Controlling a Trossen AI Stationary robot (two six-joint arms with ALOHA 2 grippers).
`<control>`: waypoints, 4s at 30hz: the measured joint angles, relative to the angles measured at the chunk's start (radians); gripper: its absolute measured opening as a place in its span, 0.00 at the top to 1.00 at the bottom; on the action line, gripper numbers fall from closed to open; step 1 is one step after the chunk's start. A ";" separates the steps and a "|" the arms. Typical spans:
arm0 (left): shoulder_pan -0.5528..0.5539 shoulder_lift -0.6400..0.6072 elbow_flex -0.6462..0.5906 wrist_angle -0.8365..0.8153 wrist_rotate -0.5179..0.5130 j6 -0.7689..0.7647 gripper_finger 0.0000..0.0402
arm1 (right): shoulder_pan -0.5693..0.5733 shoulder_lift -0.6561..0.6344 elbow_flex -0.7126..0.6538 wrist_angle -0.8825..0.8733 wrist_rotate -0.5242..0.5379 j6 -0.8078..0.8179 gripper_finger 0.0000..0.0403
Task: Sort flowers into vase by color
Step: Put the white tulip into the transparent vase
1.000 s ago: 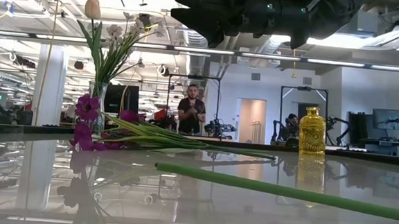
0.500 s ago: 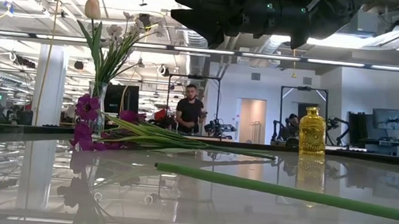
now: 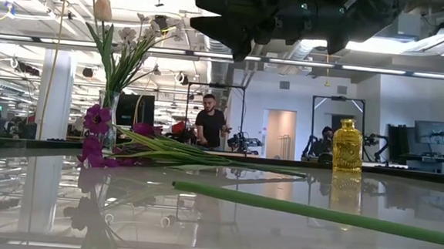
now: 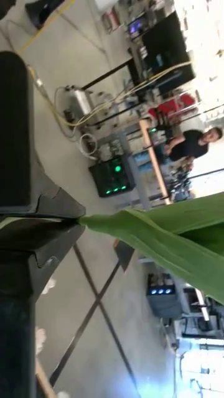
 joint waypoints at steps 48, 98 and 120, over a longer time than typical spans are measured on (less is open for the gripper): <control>-0.001 -0.173 -0.447 0.109 0.192 -0.208 1.00 | 0.013 0.000 0.000 -0.011 0.050 0.019 0.43; 0.000 -0.110 -0.640 0.199 0.210 -0.275 1.00 | 0.015 -0.001 0.000 -0.036 0.050 0.011 0.43; 0.000 -0.111 -0.649 0.216 0.246 -0.308 1.00 | 0.014 -0.001 0.000 -0.033 0.049 0.011 0.43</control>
